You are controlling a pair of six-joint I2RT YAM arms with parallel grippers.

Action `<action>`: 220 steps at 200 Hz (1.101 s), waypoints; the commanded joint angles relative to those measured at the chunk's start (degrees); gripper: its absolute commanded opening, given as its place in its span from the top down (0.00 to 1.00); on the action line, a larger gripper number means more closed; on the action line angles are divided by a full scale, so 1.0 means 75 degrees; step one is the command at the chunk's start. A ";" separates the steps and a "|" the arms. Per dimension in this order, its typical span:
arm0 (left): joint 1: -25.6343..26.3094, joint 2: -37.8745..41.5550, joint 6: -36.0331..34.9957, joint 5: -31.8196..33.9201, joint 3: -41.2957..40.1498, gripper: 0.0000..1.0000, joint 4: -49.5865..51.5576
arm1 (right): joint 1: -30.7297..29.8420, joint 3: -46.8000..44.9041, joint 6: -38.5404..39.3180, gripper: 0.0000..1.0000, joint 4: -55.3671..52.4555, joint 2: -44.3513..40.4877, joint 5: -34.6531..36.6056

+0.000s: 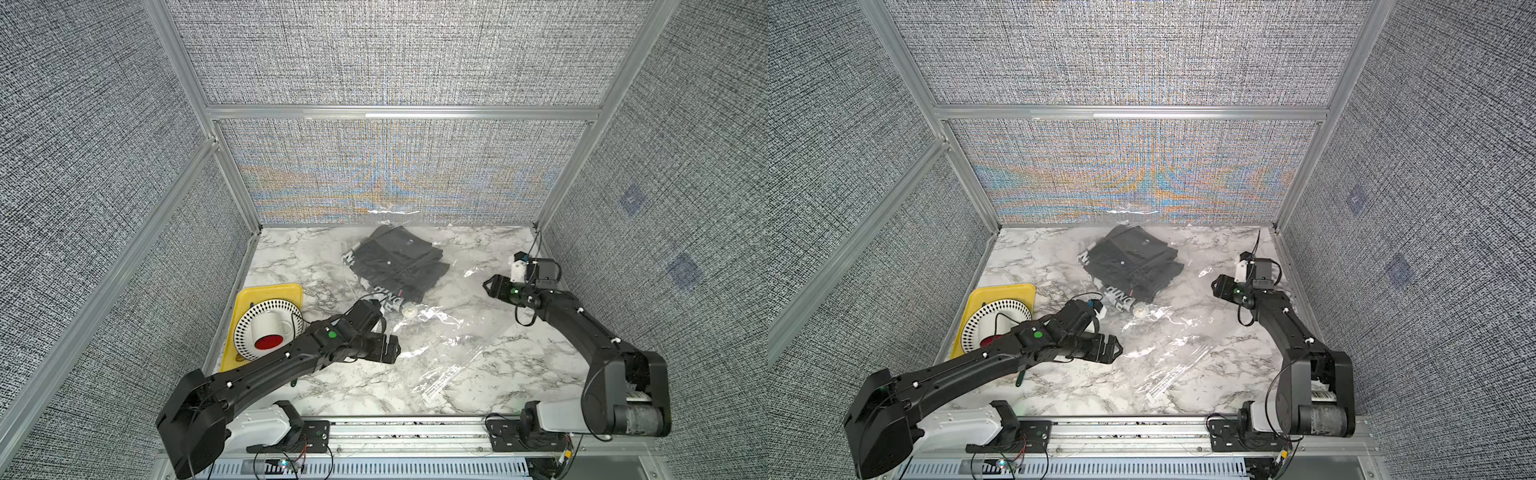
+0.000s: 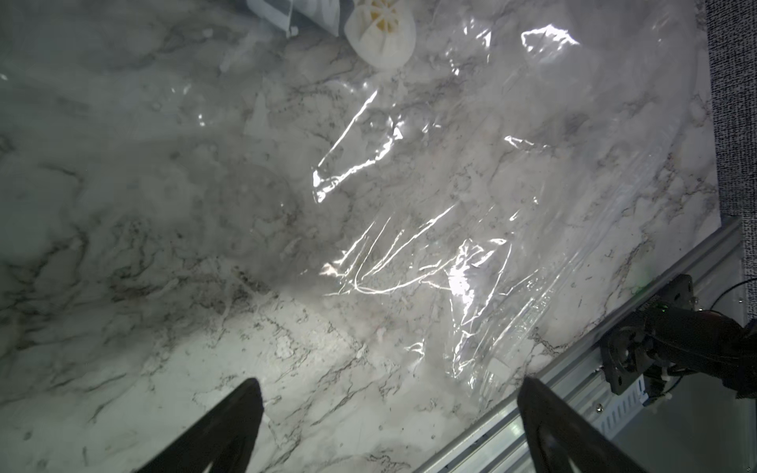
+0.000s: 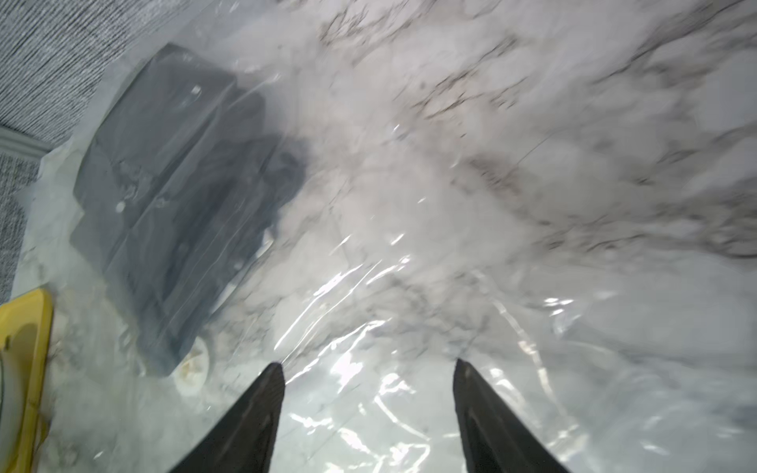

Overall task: Place the folded shirt into the vacuum bag
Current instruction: Adjust the vacuum bag at the center of the board.

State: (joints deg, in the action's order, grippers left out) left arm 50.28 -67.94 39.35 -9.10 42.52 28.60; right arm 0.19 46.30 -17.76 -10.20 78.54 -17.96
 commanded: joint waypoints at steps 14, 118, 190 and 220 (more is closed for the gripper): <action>0.0011 0.0215 0.0790 -0.0540 -0.0783 0.00 -0.0452 | -0.0998 -0.1082 -0.1118 0.32 0.0690 -0.0381 -0.0622; 0.0315 -0.2056 0.2046 -0.1562 -0.1416 0.02 -0.4525 | -0.2009 -0.2415 -0.1847 0.32 0.1176 0.0028 0.0673; 0.0327 -0.1946 0.2810 -0.1095 -0.1956 0.82 -0.5674 | -0.2029 -0.2649 -0.1820 0.36 0.1772 -0.0330 0.0214; 0.0304 -0.1656 0.2914 -0.0916 -0.1633 1.00 -0.5407 | -0.2064 -0.2716 -0.1377 0.36 0.2105 -0.1182 -0.0403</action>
State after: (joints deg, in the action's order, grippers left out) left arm 52.77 -81.47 59.96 -17.93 28.58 -11.16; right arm -14.98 26.15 -31.16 3.42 73.47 -17.12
